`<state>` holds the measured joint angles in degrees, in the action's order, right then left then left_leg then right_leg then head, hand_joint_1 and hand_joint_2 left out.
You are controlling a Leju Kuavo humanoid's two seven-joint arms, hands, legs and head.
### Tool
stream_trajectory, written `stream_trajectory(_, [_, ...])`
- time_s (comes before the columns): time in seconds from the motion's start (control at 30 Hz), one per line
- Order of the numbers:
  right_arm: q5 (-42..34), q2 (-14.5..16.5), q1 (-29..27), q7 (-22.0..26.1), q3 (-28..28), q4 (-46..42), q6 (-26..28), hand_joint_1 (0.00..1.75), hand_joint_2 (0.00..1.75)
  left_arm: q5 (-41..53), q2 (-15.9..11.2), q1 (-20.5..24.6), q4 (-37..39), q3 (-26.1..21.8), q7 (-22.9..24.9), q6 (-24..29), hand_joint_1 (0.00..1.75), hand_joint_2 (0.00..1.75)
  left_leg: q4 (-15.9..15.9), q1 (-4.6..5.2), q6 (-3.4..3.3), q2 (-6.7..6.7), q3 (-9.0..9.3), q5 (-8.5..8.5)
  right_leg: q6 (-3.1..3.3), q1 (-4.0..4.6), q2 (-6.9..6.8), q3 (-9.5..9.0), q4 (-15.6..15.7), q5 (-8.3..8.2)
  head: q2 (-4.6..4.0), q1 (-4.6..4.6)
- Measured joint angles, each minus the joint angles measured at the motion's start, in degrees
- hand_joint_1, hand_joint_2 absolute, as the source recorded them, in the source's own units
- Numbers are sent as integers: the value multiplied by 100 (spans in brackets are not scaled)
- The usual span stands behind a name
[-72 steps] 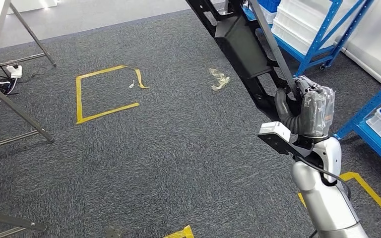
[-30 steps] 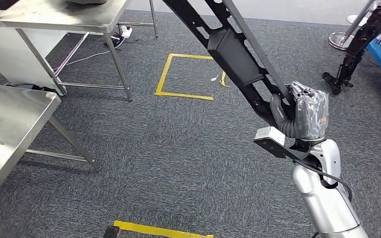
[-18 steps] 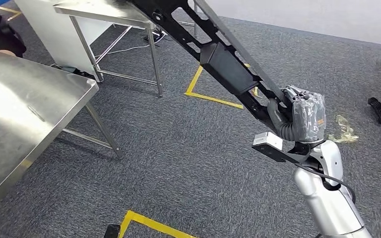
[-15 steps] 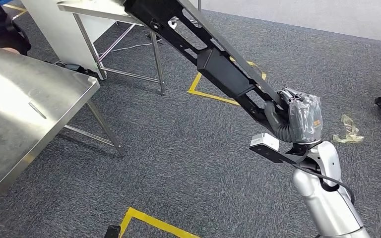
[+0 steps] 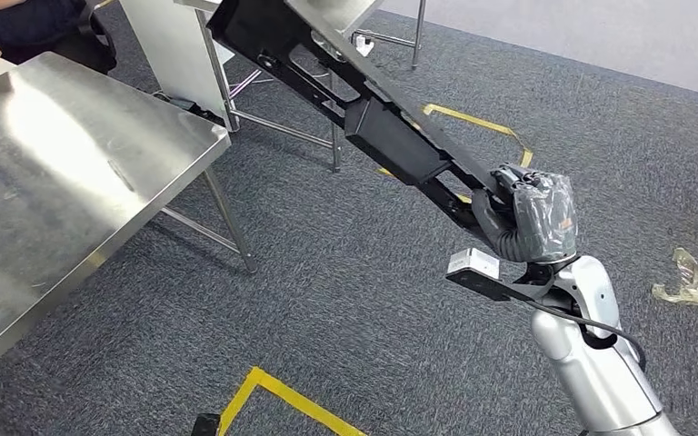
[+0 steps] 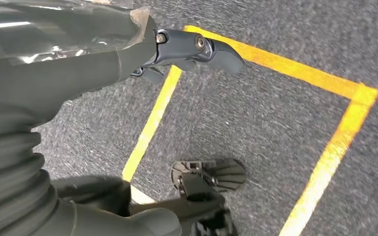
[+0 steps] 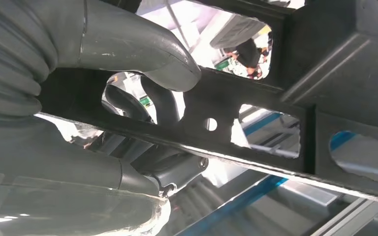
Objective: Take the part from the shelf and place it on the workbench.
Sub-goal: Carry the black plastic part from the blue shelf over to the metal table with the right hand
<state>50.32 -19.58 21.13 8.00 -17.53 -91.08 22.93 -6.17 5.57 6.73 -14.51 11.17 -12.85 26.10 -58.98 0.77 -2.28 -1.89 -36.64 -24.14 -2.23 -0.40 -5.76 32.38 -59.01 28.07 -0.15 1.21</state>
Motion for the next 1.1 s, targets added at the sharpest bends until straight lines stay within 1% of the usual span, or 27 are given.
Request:
stream_trajectory(0.03, [14, -9, -3, 0, -1, -8, -8, 169, 175, 4, 0, 0, 0, 5, 2, 1, 0, 175, 34, -13, -32, 55, 24, 18, -23, -6, 38, 5, -41, 35, -1, 1])
stream_trajectory(0.07, [25, -26, -4, 3, 0, -17, -14, 169, 175, 7, 1, 8, 0, 10, 3, 1, 0, 175, 66, -32, -66, 109, 50, 38, -31, -10, 137, 62, -185, 116, -1, -6])
stream_trajectory(0.13, [33, -68, -18, 9, 2, -27, -35, 169, 175, 12, 9, 29, 0, 29, 5, -3, 0, 175, 93, -52, -108, 222, 75, 57, -13, -24, 414, 356, -810, 381, -1, -31])
stream_trajectory(0.17, [38, -88, -36, 12, 3, -27, -45, 169, 175, 11, 14, 33, 0, 40, 8, -5, 0, 175, 92, -55, -117, 285, 74, 58, -7, -27, 497, 559, -1198, 514, 0, -43])
stream_trajectory(0.2, [43, -98, -58, 12, 2, -26, -54, 169, 175, 11, 19, 30, 0, 51, 13, -7, 0, 175, 91, -57, -119, 350, 73, 57, -19, -31, 532, 720, -1484, 586, 0, -48])
stream_trajectory(0.23, [47, -104, -77, 12, 1, -25, -58, 169, 175, 11, 21, 25, 0, 60, 20, -7, 0, 175, 88, -61, -118, 418, 73, 57, -51, -40, 544, 799, -1588, 577, 0, -48])
stream_trajectory(0.27, [50, -107, -88, 13, 1, -24, -59, 169, 175, 11, 22, 21, 0, 67, 26, -7, 0, 175, 83, -68, -114, 484, 75, 57, -102, -52, 552, 763, -1456, 473, 0, -46])
stream_trajectory(0.3, [50, -108, -91, 13, 1, -24, -60, 169, 175, 11, 23, 21, 0, 70, 29, -7, 0, 175, 74, -78, -104, 549, 78, 54, -163, -71, 576, 624, -1119, 302, 0, -47])
stream_trajectory(0.33, [50, -110, -89, 13, 2, -24, -60, 169, 175, 11, 25, 22, 0, 72, 31, -7, 0, 175, 59, -86, -82, 613, 73, 48, -222, -103, 652, 444, -697, 128, 0, -52])
stream_trajectory(0.37, [49, -112, -87, 12, 2, -24, -60, 169, 175, 11, 26, 23, 0, 74, 31, -7, 0, 175, 36, -84, -53, 672, 60, 39, -247, -119, 723, 274, -340, -10, 0, -57])
stream_trajectory(0.4, [49, -115, -87, 12, 2, -24, -60, 169, 175, 11, 27, 22, 0, 75, 31, -7, 0, 175, 17, -79, -18, 720, 41, 35, -240, -130, 774, 166, -110, -93, 0, -60])
stream_trajectory(0.43, [50, -116, -88, 13, 1, -24, -61, 169, 175, 11, 26, 18, 0, 75, 31, -6, 0, 175, 9, -73, 16, 761, 20, 37, -208, -127, 802, 124, -20, -119, 0, -60])
stream_trajectory(0.47, [53, -116, -87, 13, -2, -24, -65, 169, 175, 11, 24, 11, 0, 76, 31, -5, 0, 175, 12, -71, 47, 796, 4, 46, -159, -107, 768, 116, -19, -129, 0, -57])
stream_trajectory(0.5, [57, -115, -84, 13, -5, -24, -73, 169, 175, 11, 19, 5, 1, 76, 31, -5, 0, 175, 13, -77, 74, 810, -8, 52, -118, -118, 724, 120, -16, -139, 0, -53])
stream_trajectory(0.57, [73, -112, -69, 12, -10, -26, -100, 169, 175, 12, 14, 2, 1, 76, 32, -5, 0, 175, -143, -76, 136, 639, -83, -48, -31, -140, 640, 104, -2, -148, 0, -35])
stream_trajectory(0.63, [94, -111, -59, 10, -13, -28, -120, 169, 175, 15, 15, 15, 0, 78, 32, -7, 0, 175, -722, -82, 188, 359, -356, -364, 48, -138, 543, 88, 4, -143, 0, -2])
stream_trajectory(0.7, [116, -108, -59, 8, -22, -28, -139, 169, 175, 18, 15, 20, 1, 78, 33, -7, 0, 175, -1428, -100, 213, 248, -713, -650, 87, -117, 435, 84, 2, -132, 0, 10])
stream_trajectory(0.73, [126, -104, -60, 8, -31, -28, -151, 169, 175, 18, 15, 17, 1, 78, 33, -7, 0, 175, -1588, -102, 216, 230, -804, -667, 94, -112, 380, 82, 2, -126, 0, 12])
stream_trajectory(0.77, [132, -100, -60, 7, -40, -28, -162, 169, 175, 18, 14, 15, 1, 78, 33, -7, 0, 175, -1538, -102, 212, 215, -787, -585, 99, -110, 327, 76, 2, -120, 0, 13])
stream_trajectory(0.8, [139, -95, -59, 7, -49, -28, -171, 169, 175, 18, 13, 15, 0, 78, 32, -7, 0, 175, -1270, -102, 198, 182, -653, -420, 99, -110, 274, 64, 2, -111, 0, 13])
stream_trajectory(0.87, [149, -86, -49, 7, -56, -29, -184, 169, 175, 14, 8, 24, -1, 78, 31, -10, 0, 175, -495, -76, 150, -7, -240, -105, 71, -80, 174, 32, -2, -79, 0, 14])
stream_trajectory(0.9, [154, -84, -37, 7, -58, -29, -191, 169, 175, 12, 8, 31, -2, 78, 29, -14, 0, 175, -215, -56, 123, -79, -94, -25, 48, -58, 128, 21, -2, -63, 0, 5])
stream_trajectory(0.93, [156, -80, -22, 7, -61, -30, -197, 169, 175, 10, 8, 34, -2, 78, 27, -17, 0, 175, -75, -35, 99, -115, -27, -10, 22, -35, 83, 12, 0, -48, 0, -4])
stream_trajectory(1.0, [163, -68, 16, 7, -72, -31, -213, 169, 175, 8, 6, 31, -2, 78, 23, -22, 0, 175, -37, -7, 45, -11, -32, -14, -32, -14, -14, -12, 23, -32, 0, -24])
stream_trajectory(1.03, [168, -61, 31, 6, -78, -33, -220, 169, 175, 8, 7, 24, -3, 78, 20, -24, 0, 175, -13, -12, 10, 46, -18, 1, -62, -21, -5, -14, 11, -12, 0, -25])
stream_trajectory(1.07, [173, -57, 43, 6, -81, -35, -225, 169, 175, 8, 7, 25, -3, 78, 15, -26, 0, 175, 13, -24, -28, 101, -1, 21, -77, -28, 76, 19, -70, 43, 0, -26])
stream_trajectory(1.1, [177, -58, 49, 5, -83, -37, -228, 169, 175, 9, 9, 29, -4, 78, 10, -28, 0, 175, 38, -43, -66, 157, 18, 41, -79, -32, 203, 109, -268, 145, 0, -33])
